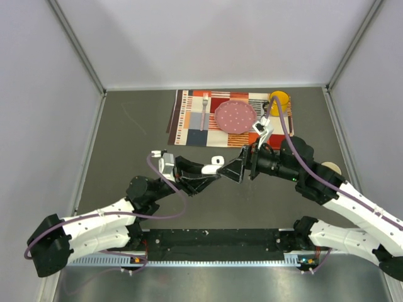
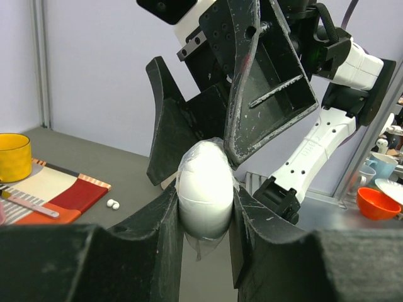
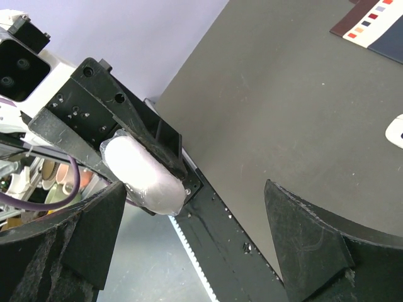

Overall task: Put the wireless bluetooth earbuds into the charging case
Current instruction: Open the charging case.

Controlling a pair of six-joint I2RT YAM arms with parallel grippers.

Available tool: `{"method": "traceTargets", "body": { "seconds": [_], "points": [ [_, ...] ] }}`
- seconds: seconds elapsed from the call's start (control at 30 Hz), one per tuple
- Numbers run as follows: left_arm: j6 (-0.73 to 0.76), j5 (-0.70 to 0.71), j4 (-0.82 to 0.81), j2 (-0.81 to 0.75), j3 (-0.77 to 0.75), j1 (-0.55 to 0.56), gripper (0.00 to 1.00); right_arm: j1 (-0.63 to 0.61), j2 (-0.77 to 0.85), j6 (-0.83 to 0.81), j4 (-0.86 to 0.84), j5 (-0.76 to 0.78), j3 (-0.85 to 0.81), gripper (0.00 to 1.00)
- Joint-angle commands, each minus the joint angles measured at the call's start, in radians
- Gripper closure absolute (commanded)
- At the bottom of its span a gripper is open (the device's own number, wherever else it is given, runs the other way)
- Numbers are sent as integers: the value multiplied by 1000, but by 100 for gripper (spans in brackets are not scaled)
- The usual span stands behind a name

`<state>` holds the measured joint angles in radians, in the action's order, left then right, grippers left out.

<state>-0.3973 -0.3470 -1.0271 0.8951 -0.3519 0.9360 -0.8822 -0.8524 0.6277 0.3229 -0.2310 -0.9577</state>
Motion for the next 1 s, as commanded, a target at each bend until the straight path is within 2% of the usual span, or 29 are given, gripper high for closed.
{"method": "traceTargets", "body": {
  "seconds": [0.0,0.6,0.97],
  "points": [
    [6,-35,-54,-25,-48,1,100,-11,10,-13,-21,53,-10,11],
    [-20,-162,-27,-44,-78,3,100,-11,41,76,-73,150,13,9],
    [-26,-155,-4,-70,-61,3,100,-11,64,113,-110,186,30,8]
  ]
}}
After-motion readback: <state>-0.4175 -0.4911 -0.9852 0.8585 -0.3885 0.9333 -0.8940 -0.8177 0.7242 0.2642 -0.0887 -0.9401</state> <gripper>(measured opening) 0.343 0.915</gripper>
